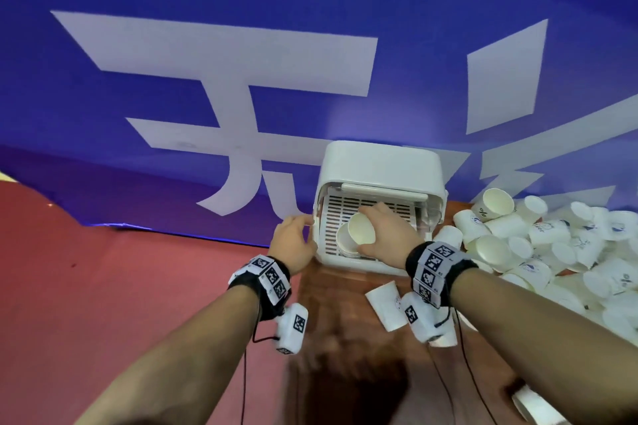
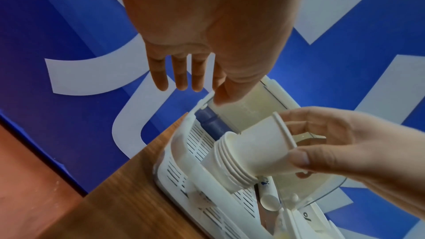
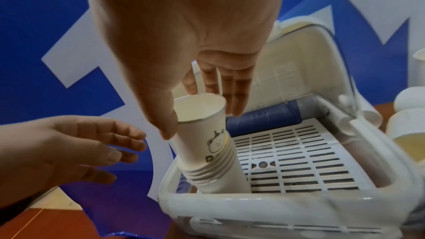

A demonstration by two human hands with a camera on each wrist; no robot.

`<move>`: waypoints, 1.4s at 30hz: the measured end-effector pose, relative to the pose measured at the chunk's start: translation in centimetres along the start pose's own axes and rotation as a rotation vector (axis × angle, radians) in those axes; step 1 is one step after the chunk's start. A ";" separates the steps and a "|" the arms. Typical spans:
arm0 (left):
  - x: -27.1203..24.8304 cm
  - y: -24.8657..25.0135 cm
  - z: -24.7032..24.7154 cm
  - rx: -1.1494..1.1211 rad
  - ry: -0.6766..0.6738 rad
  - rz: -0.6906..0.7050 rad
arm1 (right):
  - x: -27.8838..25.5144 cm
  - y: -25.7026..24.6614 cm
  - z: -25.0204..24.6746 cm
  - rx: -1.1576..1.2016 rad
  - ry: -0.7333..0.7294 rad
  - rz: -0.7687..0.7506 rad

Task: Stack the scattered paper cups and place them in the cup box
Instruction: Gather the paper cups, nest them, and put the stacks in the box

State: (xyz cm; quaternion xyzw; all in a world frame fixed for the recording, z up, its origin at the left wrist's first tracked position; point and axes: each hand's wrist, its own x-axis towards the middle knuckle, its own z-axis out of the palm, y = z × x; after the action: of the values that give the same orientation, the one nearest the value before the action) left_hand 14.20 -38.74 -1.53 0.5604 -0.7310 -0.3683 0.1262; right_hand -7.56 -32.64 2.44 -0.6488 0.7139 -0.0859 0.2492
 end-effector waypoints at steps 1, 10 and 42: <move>-0.2 -0.4 -0.2 0.005 0.004 0.002 | 0.3 -0.2 0.3 -0.023 -0.010 0.002; -0.1 -2.7 -1.7 0.037 -0.001 -0.044 | 2.3 -0.1 2.7 -0.124 -0.048 0.009; -2.9 5.1 1.0 0.062 -0.093 0.101 | -5.1 3.6 -2.1 -0.085 0.021 0.116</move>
State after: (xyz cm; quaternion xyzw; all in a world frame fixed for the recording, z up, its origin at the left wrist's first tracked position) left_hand 10.90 -35.17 1.84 0.5088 -0.7745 -0.3642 0.0929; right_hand -11.56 -27.57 3.90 -0.6153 0.7560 -0.0475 0.2183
